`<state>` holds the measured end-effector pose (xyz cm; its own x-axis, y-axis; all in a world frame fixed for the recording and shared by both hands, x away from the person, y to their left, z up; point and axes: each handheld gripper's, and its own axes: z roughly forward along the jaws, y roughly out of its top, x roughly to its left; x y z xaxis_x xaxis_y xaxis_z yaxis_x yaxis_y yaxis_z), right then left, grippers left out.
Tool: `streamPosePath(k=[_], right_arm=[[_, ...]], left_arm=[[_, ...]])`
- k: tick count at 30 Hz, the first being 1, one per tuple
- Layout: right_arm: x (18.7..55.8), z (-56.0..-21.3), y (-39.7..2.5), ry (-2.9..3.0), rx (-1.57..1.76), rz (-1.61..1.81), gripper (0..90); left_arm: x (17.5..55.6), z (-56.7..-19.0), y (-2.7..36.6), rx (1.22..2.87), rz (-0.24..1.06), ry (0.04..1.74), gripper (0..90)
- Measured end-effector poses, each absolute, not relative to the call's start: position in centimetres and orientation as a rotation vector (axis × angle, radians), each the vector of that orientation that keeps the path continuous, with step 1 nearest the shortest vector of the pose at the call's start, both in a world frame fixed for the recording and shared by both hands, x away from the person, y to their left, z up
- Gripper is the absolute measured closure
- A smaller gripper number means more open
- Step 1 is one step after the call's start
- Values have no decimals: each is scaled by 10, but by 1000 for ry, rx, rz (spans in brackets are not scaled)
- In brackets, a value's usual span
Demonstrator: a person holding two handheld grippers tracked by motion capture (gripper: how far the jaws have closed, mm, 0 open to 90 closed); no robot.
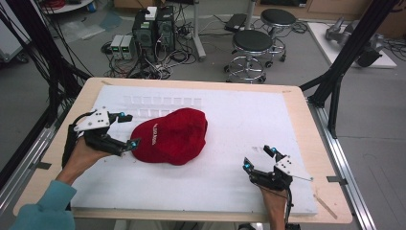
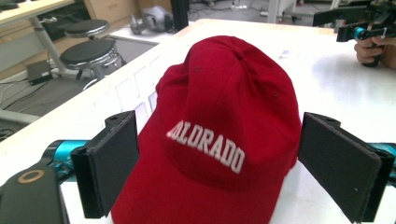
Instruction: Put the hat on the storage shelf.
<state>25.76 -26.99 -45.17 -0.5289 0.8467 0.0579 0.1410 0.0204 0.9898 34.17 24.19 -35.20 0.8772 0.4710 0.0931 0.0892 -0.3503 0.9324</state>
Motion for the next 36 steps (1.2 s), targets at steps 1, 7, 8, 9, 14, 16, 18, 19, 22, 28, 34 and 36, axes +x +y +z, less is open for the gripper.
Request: streamPosePath(k=[1, 7, 8, 9, 14, 16, 18, 19, 22, 28, 34, 36], right_arm=[[258, -452, -270, 1720, 1011, 1558, 105], [257, -452, -270, 1720, 1008, 1558, 106], [257, -452, -270, 1719, 1008, 1560, 105], [257, -452, -270, 1719, 1008, 1560, 105], [257, -452, -270, 1720, 1006, 1562, 105], [257, -452, -271, 1719, 1009, 1565, 105], [257, -452, -271, 1718, 1014, 1568, 106], [257, -452, -271, 1718, 1015, 1570, 106], [257, -452, -271, 1719, 1014, 1570, 106], [257, -452, -271, 1717, 1005, 1569, 106], [257, -452, -271, 1713, 1010, 1570, 106], [256, -452, -270, 1713, 1013, 1570, 106]], left_arm=[[345, -350, 239, 1915, 415, 407, 131], [362, -341, 215, 1967, 379, 379, 131], [364, -339, 212, 1979, 374, 372, 131], [366, -338, 208, 1993, 369, 361, 131], [376, -337, 190, 2059, 343, 336, 131], [379, -339, 185, 2076, 323, 324, 131], [382, -340, 181, 2098, 315, 328, 130], [383, -341, 179, 2115, 307, 319, 130], [387, -344, 173, 2130, 299, 317, 131], [395, -357, 163, 2192, 310, 342, 135], [398, -365, 155, 2221, 324, 348, 209], [398, -367, 153, 2236, 342, 348, 220]])
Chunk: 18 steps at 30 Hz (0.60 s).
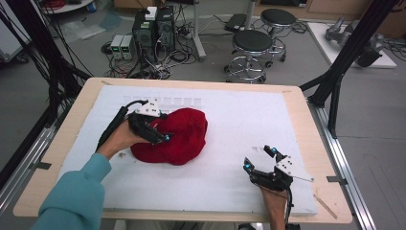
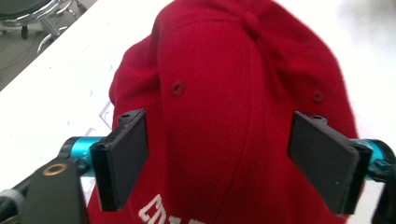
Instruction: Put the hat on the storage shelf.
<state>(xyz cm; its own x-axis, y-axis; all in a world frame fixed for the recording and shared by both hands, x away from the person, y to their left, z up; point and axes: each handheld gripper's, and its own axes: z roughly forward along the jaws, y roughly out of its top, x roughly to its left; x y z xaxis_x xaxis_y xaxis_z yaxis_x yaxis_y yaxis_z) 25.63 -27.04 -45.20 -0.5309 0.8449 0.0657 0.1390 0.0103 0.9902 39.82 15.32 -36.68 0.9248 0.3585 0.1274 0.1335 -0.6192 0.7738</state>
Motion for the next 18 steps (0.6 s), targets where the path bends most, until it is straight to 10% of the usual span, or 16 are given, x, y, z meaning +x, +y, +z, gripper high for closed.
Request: streamPosePath(k=[6, 18], right_arm=[[256, -452, -270, 1713, 1012, 1571, 106], [256, -452, -270, 1710, 1014, 1567, 106]], left_arm=[[402, -373, 152, 2277, 323, 363, 282], [401, -374, 150, 2311, 337, 367, 680]])
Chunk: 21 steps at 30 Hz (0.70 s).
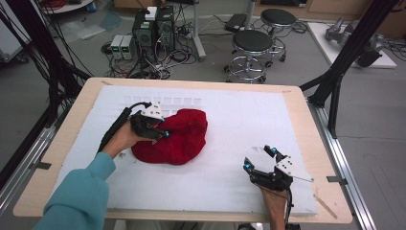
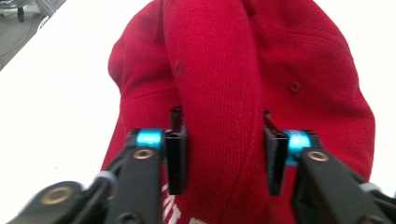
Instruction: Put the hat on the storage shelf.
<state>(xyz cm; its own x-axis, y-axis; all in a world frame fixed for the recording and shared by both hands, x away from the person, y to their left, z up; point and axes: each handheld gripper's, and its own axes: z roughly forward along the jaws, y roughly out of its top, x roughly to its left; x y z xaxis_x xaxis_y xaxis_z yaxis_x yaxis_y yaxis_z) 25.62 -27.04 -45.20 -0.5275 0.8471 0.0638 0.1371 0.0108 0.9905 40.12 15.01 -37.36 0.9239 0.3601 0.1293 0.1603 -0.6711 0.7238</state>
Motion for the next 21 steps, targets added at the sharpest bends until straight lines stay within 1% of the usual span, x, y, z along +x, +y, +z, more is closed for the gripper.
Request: streamPosePath(k=[1, 2, 3, 6, 7, 9, 16, 21], right_arm=[[256, -452, -270, 1710, 1014, 1567, 106], [256, -452, -270, 1710, 1016, 1567, 105], [256, -452, -270, 1710, 1016, 1567, 105], [256, -452, -270, 1710, 1016, 1568, 106], [256, -452, -270, 1710, 1016, 1568, 106], [256, -452, -270, 1710, 1016, 1566, 106], [256, -452, -270, 1710, 1015, 1566, 106], [255, -452, -269, 1711, 998, 1553, 105]], left_arm=[[401, -373, 149, 2308, 335, 384, 680], [401, -373, 149, 2308, 331, 392, 737], [400, -373, 148, 2307, 325, 397, 737], [398, -372, 146, 2293, 318, 408, 803], [397, -371, 145, 2281, 315, 418, 803], [396, -370, 144, 2268, 305, 426, 830], [392, -365, 144, 2203, 282, 440, 846], [387, -357, 147, 2070, 238, 472, 849]])
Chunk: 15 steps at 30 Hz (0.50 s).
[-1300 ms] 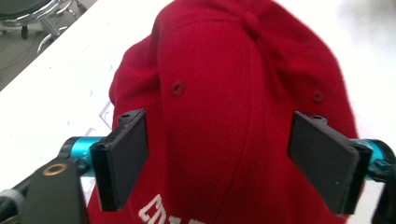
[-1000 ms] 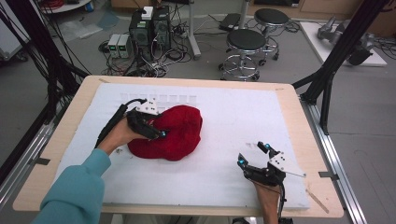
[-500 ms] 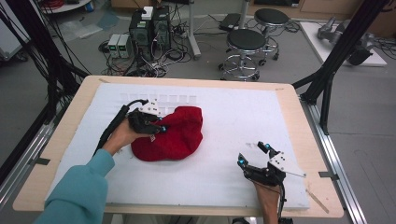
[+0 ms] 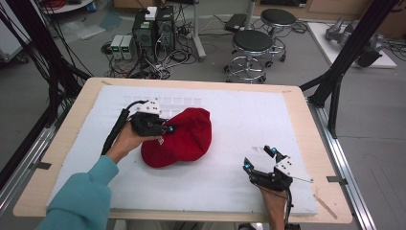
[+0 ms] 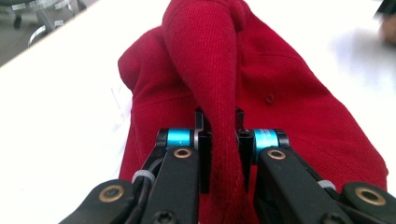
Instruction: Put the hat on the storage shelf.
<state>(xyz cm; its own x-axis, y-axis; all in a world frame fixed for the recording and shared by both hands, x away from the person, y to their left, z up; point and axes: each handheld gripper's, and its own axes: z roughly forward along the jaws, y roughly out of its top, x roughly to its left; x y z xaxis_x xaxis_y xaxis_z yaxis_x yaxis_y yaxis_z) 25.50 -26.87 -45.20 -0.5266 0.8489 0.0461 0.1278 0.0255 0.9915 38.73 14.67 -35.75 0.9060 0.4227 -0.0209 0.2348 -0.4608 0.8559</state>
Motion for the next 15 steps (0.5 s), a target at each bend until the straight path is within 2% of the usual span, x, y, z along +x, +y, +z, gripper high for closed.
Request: streamPosePath(k=[15], right_arm=[[254, -449, -264, 1736, 959, 1542, 106]], left_arm=[[377, -336, 151, 1850, 300, 478, 851]])
